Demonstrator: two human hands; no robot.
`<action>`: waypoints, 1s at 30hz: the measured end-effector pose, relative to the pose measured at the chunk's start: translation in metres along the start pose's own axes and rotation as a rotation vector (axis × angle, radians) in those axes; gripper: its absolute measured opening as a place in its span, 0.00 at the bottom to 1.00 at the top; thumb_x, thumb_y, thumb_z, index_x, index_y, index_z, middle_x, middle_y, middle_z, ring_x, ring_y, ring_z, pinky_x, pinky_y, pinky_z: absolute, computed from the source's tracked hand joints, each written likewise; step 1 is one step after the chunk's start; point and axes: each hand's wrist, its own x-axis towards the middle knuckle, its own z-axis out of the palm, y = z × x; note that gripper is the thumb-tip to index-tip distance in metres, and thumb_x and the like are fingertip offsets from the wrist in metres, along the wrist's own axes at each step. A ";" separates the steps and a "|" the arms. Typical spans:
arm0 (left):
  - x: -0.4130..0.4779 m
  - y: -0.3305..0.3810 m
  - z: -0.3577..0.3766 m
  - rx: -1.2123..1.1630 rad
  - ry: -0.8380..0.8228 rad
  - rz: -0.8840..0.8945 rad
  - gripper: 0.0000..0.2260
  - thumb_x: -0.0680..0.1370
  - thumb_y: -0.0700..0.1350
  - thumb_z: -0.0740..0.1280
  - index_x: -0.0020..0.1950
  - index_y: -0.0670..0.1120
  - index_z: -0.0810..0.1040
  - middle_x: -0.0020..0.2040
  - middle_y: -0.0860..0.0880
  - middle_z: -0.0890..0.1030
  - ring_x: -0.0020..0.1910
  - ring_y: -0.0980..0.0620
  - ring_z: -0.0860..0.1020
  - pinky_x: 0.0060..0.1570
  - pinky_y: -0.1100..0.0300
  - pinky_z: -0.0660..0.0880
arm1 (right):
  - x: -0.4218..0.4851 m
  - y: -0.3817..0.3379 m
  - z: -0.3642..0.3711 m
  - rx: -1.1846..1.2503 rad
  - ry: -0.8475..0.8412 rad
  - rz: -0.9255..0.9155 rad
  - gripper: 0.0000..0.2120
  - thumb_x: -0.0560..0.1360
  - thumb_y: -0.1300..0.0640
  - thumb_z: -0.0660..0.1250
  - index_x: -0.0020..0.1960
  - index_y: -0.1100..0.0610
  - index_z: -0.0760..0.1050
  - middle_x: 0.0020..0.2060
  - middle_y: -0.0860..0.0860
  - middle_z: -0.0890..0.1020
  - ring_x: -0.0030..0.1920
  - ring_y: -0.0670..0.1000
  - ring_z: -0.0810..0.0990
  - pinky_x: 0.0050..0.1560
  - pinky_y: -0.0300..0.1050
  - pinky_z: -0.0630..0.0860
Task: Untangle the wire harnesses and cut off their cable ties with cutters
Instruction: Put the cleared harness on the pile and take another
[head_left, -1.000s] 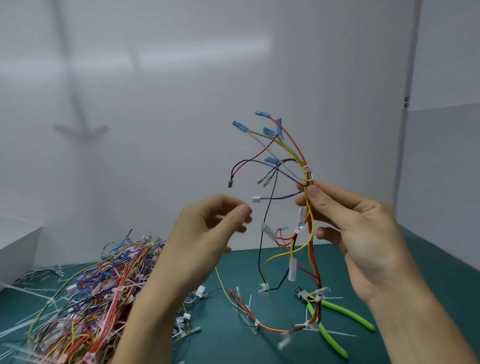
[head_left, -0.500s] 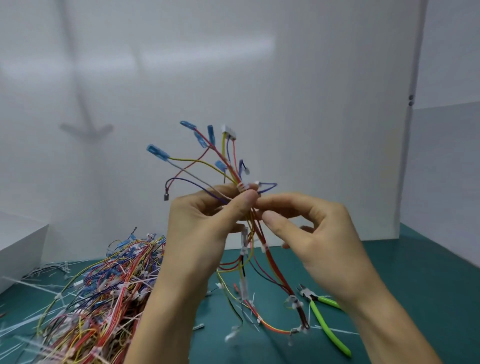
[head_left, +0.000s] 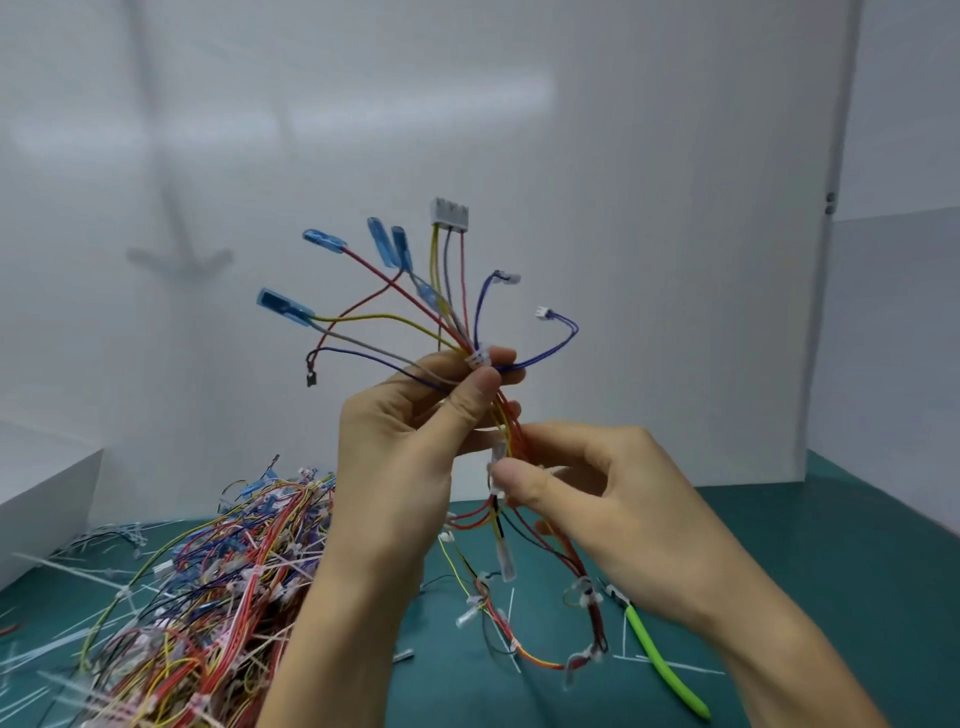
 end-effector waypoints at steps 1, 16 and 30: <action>0.000 0.000 0.002 -0.004 -0.009 -0.005 0.08 0.72 0.44 0.69 0.49 0.46 0.85 0.44 0.49 0.87 0.39 0.54 0.84 0.38 0.66 0.78 | 0.000 -0.001 0.002 -0.017 0.022 -0.005 0.08 0.75 0.44 0.70 0.53 0.42 0.83 0.43 0.41 0.86 0.45 0.44 0.85 0.49 0.48 0.82; 0.008 -0.013 -0.021 0.302 -0.057 -0.100 0.01 0.73 0.46 0.74 0.41 0.49 0.85 0.36 0.51 0.85 0.34 0.57 0.81 0.37 0.66 0.77 | 0.002 -0.004 -0.016 0.404 0.435 0.003 0.04 0.70 0.58 0.72 0.40 0.51 0.85 0.34 0.53 0.86 0.34 0.52 0.86 0.35 0.41 0.83; 0.006 -0.028 -0.021 0.376 -0.509 -0.445 0.06 0.79 0.42 0.68 0.49 0.41 0.83 0.43 0.46 0.87 0.43 0.52 0.85 0.43 0.65 0.80 | 0.000 -0.004 -0.030 0.551 0.410 0.058 0.08 0.68 0.52 0.70 0.42 0.50 0.87 0.40 0.54 0.87 0.37 0.50 0.86 0.36 0.37 0.80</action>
